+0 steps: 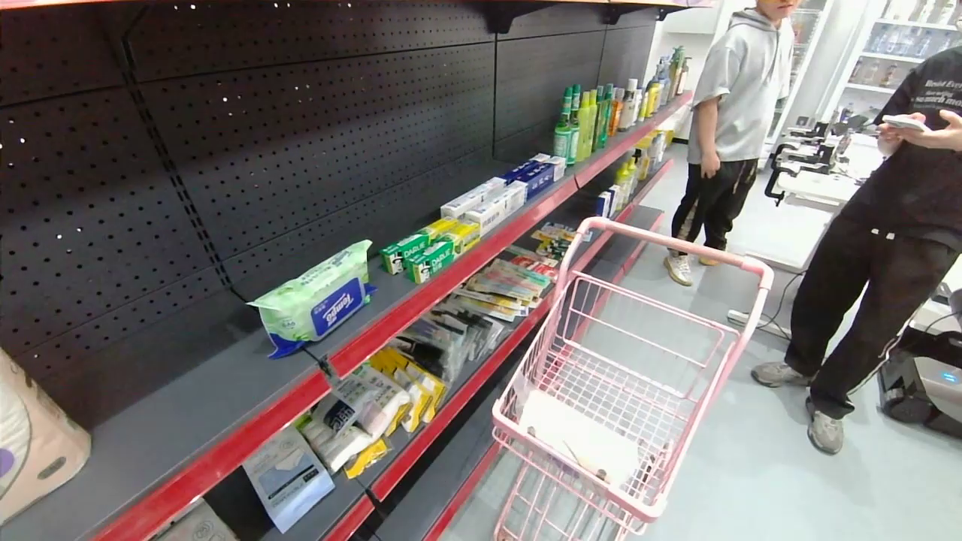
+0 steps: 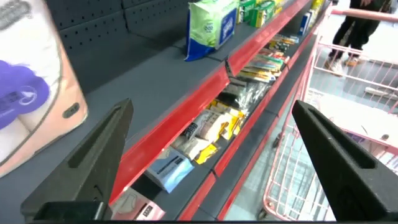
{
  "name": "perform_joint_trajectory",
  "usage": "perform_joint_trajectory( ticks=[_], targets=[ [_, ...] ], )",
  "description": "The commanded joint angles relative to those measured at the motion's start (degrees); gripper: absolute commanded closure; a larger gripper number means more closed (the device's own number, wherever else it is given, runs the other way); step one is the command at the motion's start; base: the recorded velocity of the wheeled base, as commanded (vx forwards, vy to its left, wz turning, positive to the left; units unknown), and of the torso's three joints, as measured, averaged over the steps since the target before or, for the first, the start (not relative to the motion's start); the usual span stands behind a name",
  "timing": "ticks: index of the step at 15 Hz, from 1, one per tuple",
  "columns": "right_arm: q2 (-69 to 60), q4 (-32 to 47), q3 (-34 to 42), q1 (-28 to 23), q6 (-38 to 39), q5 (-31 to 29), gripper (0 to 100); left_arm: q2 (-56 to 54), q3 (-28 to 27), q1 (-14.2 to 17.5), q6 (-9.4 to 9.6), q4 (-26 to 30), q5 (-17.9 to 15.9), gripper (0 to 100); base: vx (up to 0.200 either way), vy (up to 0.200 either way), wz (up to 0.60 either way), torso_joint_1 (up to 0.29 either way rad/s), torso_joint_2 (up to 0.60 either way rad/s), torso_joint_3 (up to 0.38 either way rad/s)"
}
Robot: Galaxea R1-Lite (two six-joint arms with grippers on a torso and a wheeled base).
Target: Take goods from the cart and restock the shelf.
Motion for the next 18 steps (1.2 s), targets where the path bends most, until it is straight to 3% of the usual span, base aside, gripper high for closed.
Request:
perform_joint_trajectory(
  ticks=[1,4,9,10,12,14,17,18],
  targets=[
    [4.81,-0.16,-4.15,0.44,-0.72,0.66,100,-0.02,-0.01,0.01,-0.01,0.02,-0.02,0,0.0,0.0,0.0,0.0,0.0,0.0],
    [43.48,0.64,-42.11,0.88,8.86,-0.22,100,-0.02,-0.01,0.01,-0.01,0.02,-0.02,0,0.0,0.0,0.0,0.0,0.0,0.0],
    [67.3,-1.12,-43.26,-1.93,1.83,-4.88,100,-0.02,-0.01,0.01,-0.01,0.02,-0.02,0,0.0,0.0,0.0,0.0,0.0,0.0],
    [76.53,3.45,-46.07,1.67,-1.95,-3.56,100,-0.02,-0.01,0.01,-0.01,0.02,-0.02,0,0.0,0.0,0.0,0.0,0.0,0.0],
    [93.14,4.24,-51.69,6.68,-3.0,2.68,100,-0.02,-0.01,0.01,-0.01,0.02,-0.02,0,0.0,0.0,0.0,0.0,0.0,0.0],
    [104.39,5.64,-57.93,13.01,-3.18,3.2,100,-0.02,-0.01,0.01,-0.01,0.02,-0.02,0,0.0,0.0,0.0,0.0,0.0,0.0],
    [113.62,15.75,-65.93,20.3,-8.72,5.67,100,-0.02,-0.01,0.01,-0.01,0.02,-0.02,0,0.0,0.0,0.0,0.0,0.0,0.0],
    [113.62,15.75,-65.93,20.3,-8.72,5.67,100,-0.02,-0.01,0.01,-0.01,0.02,-0.02,0,0.0,0.0,0.0,0.0,0.0,0.0]
  ],
)
